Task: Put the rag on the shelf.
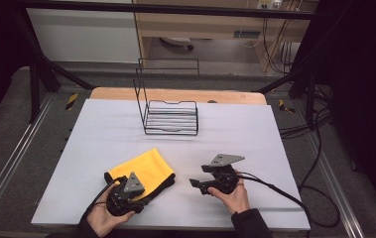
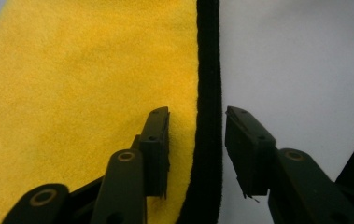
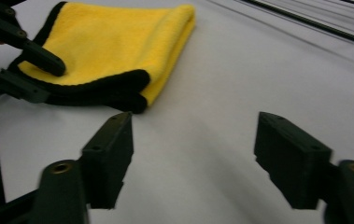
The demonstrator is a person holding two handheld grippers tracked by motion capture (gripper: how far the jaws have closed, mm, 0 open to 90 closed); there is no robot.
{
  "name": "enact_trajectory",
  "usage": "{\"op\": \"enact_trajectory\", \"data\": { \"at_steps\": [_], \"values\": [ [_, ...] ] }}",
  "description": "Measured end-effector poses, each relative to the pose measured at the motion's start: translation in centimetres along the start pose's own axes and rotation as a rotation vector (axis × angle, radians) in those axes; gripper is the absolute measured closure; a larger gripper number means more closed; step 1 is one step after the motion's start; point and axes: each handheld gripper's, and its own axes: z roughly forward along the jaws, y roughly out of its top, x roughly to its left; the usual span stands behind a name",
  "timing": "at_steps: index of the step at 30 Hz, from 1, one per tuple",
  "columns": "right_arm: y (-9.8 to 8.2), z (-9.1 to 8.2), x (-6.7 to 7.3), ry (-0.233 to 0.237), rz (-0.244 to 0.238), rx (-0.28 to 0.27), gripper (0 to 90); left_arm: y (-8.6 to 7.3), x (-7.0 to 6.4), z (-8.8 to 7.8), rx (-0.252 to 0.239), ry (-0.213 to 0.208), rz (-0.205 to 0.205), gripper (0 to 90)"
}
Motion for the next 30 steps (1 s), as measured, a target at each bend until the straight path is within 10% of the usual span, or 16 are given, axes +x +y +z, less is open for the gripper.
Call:
{"op": "enact_trajectory", "data": {
  "at_steps": [8,30],
  "values": [
    [0.8,3.6,2.4,0.03,-0.042,0.033,58.9,-0.3,-0.1,0.3,0.03,0.03,0.034,71.2],
    [0.4,7.0,3.7,0.025,-0.115,0.057,73.9,-0.5,1.4,-0.9,0.049,-0.009,0.031,83.0]
  ]
}}
